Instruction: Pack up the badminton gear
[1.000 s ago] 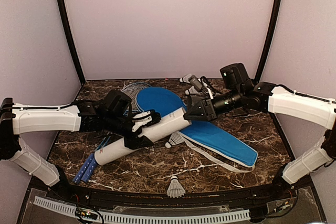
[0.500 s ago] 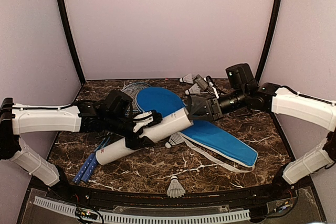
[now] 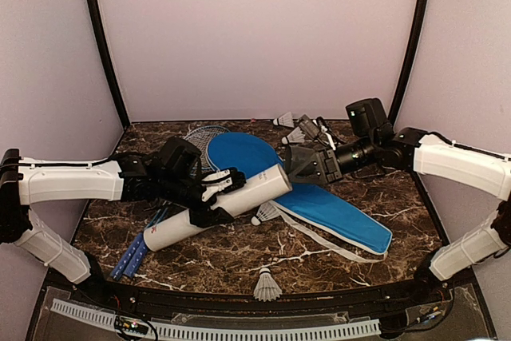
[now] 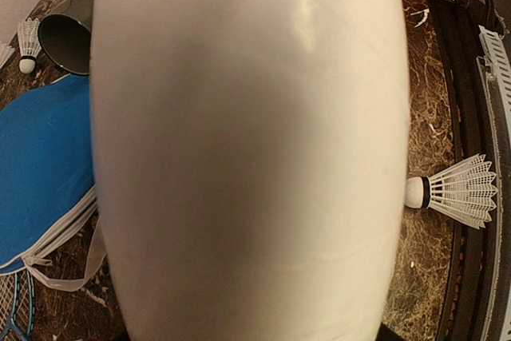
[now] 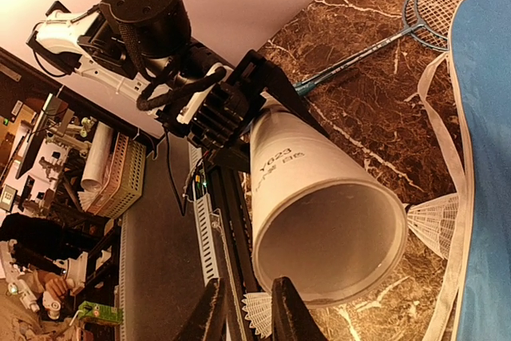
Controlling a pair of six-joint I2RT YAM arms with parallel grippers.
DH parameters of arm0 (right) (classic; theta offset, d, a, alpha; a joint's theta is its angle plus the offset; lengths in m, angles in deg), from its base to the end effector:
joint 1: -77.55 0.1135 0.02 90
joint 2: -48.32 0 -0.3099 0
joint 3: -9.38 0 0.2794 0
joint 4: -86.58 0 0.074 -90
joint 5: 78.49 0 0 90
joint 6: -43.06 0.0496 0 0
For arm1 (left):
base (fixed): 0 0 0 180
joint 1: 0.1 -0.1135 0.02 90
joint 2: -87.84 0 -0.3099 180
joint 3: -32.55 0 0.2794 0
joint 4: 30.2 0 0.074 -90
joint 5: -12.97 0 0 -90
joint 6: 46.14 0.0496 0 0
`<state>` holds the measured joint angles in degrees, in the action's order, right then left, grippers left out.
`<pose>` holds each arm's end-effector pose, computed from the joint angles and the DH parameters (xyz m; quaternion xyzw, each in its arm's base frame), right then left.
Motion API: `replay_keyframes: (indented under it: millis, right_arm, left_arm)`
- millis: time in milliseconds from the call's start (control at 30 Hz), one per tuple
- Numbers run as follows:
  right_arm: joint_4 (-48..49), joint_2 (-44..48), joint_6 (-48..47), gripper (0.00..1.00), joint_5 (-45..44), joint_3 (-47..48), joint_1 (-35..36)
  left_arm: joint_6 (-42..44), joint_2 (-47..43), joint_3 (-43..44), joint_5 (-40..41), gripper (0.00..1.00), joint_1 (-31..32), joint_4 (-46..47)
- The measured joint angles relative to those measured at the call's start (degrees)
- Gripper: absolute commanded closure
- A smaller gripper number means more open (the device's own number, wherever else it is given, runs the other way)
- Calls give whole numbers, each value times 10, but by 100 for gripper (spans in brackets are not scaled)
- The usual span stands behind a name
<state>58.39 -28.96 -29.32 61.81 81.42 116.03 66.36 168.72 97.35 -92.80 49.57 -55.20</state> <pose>0.2253 0.2279 0.3321 -0.3424 0.7475 0.5320 0.2026 0.2040 -0.2611 0.2621 0.5770 0.6952 -0.2177 0.3693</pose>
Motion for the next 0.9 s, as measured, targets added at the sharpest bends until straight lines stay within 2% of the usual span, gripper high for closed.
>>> replay_keyframes:
  millis: [267,533,900]
  right_arm:
    - [25,-17,7,77,14,-5,3]
    - [29,-30,8,89,20,-5,5]
    - [42,-30,9,88,28,-7,6]
  left_arm:
    - [1,0,0,1,42,0,0]
    - [1,0,0,2,42,0,0]
    - [3,0,0,2,42,1,0]
